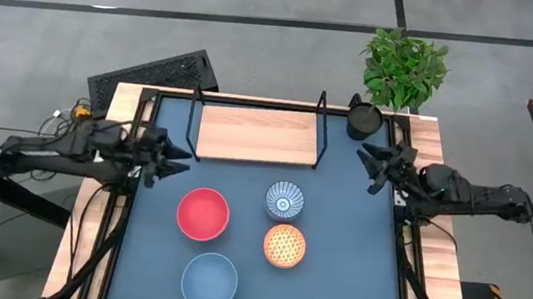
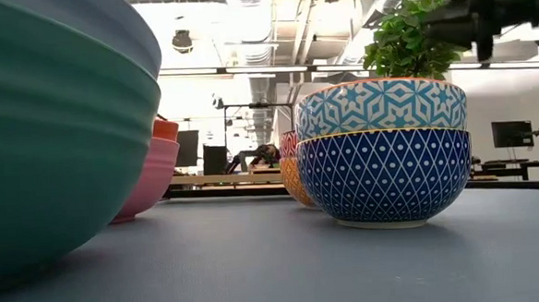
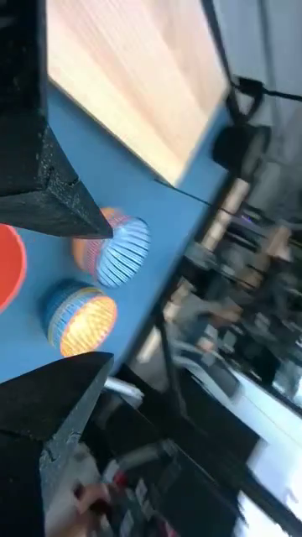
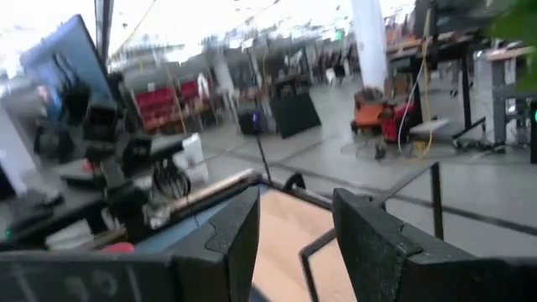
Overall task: Place and stack bowls onto a shelf
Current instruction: Put the orange bowl on the shelf
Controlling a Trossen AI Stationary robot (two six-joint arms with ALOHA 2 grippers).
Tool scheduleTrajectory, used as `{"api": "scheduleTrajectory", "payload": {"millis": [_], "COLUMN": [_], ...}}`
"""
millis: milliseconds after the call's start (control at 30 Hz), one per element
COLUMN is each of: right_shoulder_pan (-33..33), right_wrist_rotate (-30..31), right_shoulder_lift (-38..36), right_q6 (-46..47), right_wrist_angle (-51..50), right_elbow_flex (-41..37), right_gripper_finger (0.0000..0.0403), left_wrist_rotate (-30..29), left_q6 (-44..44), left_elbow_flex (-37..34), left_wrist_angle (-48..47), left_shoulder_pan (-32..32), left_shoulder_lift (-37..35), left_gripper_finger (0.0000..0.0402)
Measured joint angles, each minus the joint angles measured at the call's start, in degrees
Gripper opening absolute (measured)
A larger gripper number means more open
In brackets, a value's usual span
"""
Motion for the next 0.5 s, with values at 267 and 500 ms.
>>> {"api": "scheduleTrajectory", "payload": {"millis": [267, 500], "right_shoulder_pan": [2.1, 2.1], "right_wrist_rotate": [0.3, -3.1], "right_shoulder_lift": [20.8, 33.2], "right_q6": [0.2, 5.6], "right_wrist_angle": [-16.2, -23.2], "right_elbow_flex": [15.9, 21.6], "right_gripper_finger": [0.0177, 0.0177], "left_wrist_rotate": [4.1, 7.1], "left_q6": [2.8, 10.8], "left_elbow_flex": [14.2, 16.6], "left_wrist_angle": [-19.8, -23.8], "left_shoulder_pan": [-0.3, -0.3], "left_shoulder_lift": [22.7, 36.5], "left_gripper_finger": [0.0220, 0.0219]}}
